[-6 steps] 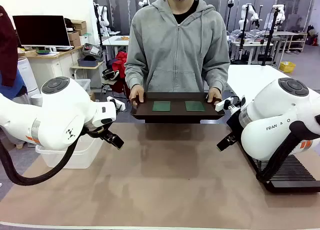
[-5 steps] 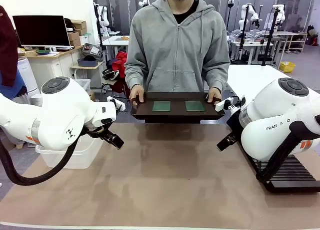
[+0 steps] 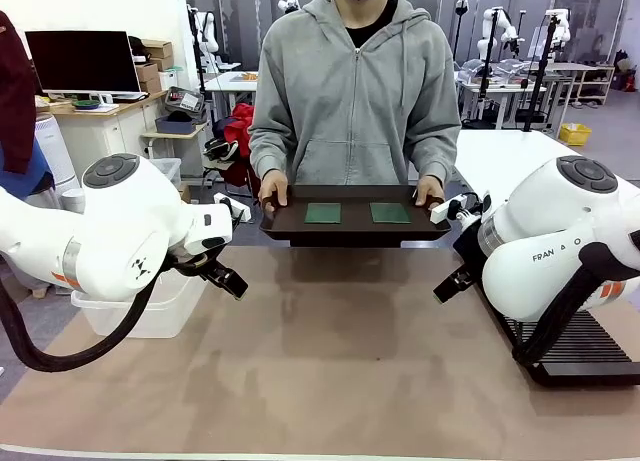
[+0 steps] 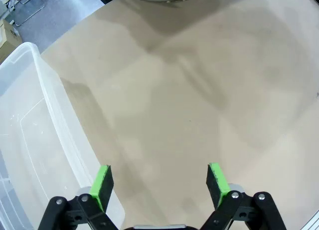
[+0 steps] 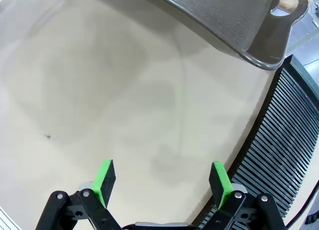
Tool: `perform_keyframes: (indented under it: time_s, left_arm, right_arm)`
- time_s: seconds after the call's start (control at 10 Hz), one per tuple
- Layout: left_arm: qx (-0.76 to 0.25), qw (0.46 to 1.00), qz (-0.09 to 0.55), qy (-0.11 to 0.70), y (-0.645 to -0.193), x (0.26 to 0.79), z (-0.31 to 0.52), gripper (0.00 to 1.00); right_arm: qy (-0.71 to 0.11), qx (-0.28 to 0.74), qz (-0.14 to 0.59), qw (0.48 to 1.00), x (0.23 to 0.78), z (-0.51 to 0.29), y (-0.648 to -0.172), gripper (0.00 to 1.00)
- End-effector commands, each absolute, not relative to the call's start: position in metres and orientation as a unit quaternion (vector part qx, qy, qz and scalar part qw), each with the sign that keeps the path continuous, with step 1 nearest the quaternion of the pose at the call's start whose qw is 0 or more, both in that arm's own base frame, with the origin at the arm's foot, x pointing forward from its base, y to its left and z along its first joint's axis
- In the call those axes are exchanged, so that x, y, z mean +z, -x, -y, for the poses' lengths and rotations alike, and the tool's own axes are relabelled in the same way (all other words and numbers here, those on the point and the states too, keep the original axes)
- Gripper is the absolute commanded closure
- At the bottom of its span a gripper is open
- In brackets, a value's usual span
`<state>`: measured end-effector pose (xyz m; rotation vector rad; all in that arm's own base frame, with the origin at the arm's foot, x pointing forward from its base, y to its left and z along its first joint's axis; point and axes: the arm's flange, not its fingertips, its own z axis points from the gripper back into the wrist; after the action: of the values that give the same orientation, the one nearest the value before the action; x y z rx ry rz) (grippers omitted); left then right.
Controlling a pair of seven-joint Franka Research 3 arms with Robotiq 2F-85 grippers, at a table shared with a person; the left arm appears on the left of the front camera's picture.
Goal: Sort PCBs into racks and boxes based on the side picked up.
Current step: Pick up the Blank PCB handed by the Human.
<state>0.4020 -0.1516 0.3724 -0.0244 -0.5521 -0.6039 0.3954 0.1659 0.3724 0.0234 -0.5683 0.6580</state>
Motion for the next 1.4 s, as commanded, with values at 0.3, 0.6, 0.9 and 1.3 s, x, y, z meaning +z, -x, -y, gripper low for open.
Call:
perform_keyframes:
  time_s: [0.3, 0.6, 0.9, 1.3]
  left_arm:
    - [-0.293, 0.917, 0.268, 0.012, -0.402, 0.372, 0.151, 0.0]
    - [-0.294, 0.917, 0.268, 0.012, -0.402, 0.372, 0.152, 0.0]
    - [-0.338, 0.913, 0.226, 0.035, -0.384, 0.411, 0.14, 0.0]
    - [-0.408, 0.876, 0.226, 0.122, -0.375, 0.473, 0.102, 0.0]
  right_arm:
    - [-0.012, 0.319, 0.275, 0.907, 0.372, -0.166, -0.395, 0.0]
    - [-0.011, 0.319, 0.275, 0.907, 0.372, -0.166, -0.395, 0.0]
    - [-0.071, 0.365, 0.197, 0.907, 0.417, -0.151, -0.366, 0.0]
    - [-0.091, 0.379, 0.173, 0.904, 0.486, -0.133, -0.337, 0.0]
